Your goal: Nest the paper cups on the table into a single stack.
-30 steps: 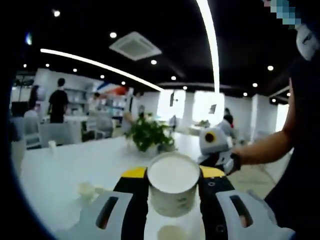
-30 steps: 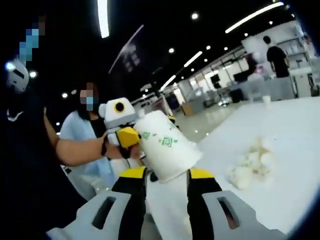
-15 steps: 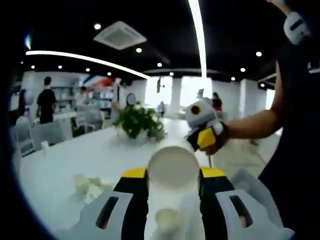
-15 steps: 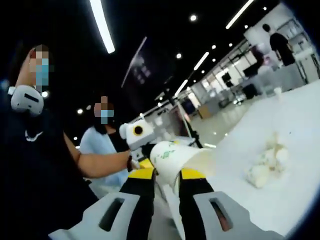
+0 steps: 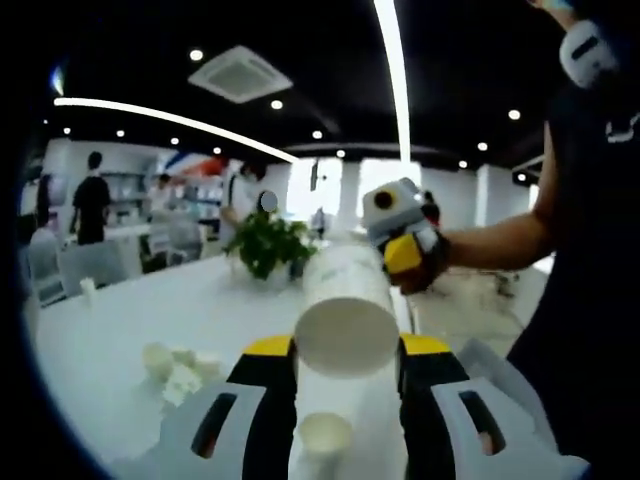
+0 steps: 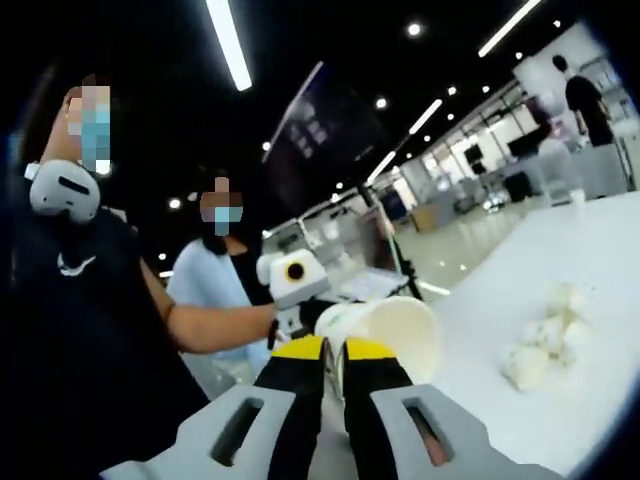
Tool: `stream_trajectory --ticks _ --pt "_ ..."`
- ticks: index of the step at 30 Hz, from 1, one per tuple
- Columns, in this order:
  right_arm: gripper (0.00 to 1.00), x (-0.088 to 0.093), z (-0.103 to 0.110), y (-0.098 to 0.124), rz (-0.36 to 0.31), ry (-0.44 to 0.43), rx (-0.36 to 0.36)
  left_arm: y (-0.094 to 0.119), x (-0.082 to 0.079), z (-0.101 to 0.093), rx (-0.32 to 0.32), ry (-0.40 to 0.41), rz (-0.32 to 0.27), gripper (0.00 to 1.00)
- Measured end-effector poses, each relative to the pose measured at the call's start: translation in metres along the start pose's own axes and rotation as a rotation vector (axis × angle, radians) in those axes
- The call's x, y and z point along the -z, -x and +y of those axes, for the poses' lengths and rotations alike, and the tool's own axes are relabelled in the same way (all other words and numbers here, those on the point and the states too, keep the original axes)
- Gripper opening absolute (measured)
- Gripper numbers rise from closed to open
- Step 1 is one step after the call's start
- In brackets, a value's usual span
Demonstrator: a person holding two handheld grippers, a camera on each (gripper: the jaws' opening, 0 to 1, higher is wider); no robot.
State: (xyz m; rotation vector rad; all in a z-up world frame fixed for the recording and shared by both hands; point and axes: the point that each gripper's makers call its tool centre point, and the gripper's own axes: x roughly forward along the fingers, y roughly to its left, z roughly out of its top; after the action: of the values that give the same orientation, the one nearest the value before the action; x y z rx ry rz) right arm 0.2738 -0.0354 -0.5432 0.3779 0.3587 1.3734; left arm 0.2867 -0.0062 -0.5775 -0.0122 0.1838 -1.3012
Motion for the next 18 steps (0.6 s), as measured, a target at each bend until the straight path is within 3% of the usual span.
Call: stream_trajectory --ticks 13,18 --pt "0.0 -0.01 0.007 0.0 -0.005 -0.033 -0.012 -0.002 -0.012 0.012 -0.002 0.017 -0.044 0.37" --pt "0.0 -0.015 0.007 0.001 0.012 -0.01 0.009 -0.002 -0.019 0.02 -0.031 0.03 -0.068 0.47"
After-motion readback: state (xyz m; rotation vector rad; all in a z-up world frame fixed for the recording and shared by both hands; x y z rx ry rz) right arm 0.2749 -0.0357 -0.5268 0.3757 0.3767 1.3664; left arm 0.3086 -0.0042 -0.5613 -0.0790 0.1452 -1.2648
